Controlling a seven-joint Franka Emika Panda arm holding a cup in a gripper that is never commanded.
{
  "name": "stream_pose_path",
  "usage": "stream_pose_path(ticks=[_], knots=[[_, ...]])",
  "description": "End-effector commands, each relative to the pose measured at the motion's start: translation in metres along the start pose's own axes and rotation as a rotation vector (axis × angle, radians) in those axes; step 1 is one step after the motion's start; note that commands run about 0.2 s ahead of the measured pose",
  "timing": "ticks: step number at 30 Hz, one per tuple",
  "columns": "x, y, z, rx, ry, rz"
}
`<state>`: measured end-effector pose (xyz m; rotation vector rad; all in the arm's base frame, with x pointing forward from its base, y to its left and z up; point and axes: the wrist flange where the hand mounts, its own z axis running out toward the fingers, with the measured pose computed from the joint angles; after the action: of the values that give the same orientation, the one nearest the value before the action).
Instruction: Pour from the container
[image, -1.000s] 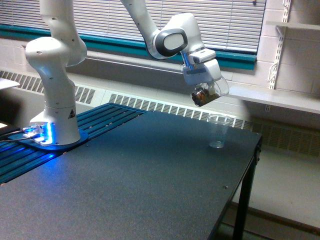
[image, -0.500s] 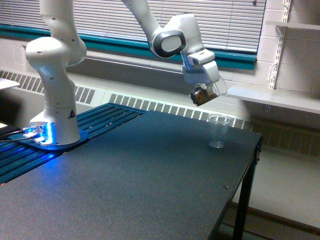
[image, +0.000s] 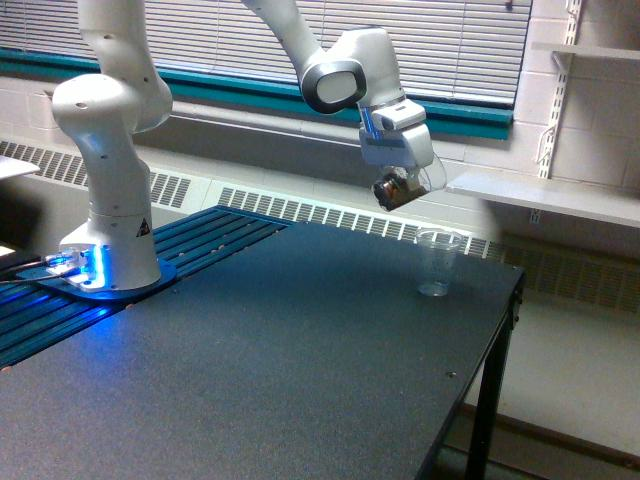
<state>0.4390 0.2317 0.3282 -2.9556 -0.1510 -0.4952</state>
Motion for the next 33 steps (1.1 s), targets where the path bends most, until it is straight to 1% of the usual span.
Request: stream_pose_path(ticks=[1, 9, 22, 33], knots=[[0.001, -0.004, -0.009, 0.011, -0.016, 0.006], [0.0, -0.001, -0.01, -0.006, -0.014, 0.032], [0.004, 0.007, -0.008, -0.041, 0.006, 0.063], [0.005, 0.01, -0.007, -0.031, 0.001, 0.07]])
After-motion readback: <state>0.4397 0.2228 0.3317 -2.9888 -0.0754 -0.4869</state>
